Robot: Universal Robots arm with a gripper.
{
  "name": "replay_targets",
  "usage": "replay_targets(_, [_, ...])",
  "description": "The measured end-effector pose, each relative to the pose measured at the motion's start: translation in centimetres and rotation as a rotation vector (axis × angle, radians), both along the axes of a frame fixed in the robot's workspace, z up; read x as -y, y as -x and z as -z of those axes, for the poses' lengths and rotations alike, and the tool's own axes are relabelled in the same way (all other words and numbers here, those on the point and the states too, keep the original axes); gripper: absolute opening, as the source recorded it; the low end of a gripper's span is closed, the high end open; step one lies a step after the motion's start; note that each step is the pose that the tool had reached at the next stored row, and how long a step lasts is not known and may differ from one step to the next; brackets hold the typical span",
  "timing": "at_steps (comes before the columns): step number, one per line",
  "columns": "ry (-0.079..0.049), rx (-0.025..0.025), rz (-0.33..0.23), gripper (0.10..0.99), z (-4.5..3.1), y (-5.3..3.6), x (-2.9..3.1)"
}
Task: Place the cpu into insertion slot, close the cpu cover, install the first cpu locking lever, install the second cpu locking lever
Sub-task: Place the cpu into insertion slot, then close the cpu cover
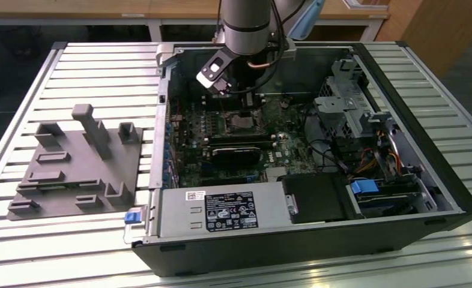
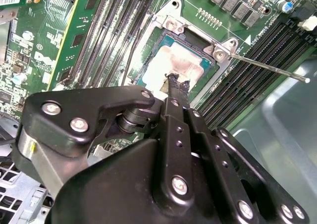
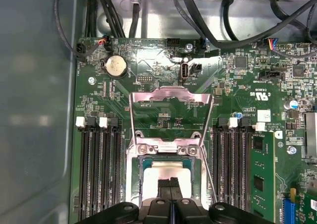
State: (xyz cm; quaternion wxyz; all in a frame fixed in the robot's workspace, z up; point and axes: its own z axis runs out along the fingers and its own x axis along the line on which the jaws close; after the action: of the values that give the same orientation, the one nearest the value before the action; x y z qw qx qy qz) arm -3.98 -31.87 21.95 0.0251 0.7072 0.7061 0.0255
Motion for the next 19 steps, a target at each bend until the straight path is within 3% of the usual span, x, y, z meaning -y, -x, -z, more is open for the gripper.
replay_targets(11, [0.0, -0.0002, 0.0, 0.106, -0.33, 0.0, 0.0])
replay_targets(19, [0.0, -0.0001, 0.0, 0.106, -0.99, -0.01, 0.0])
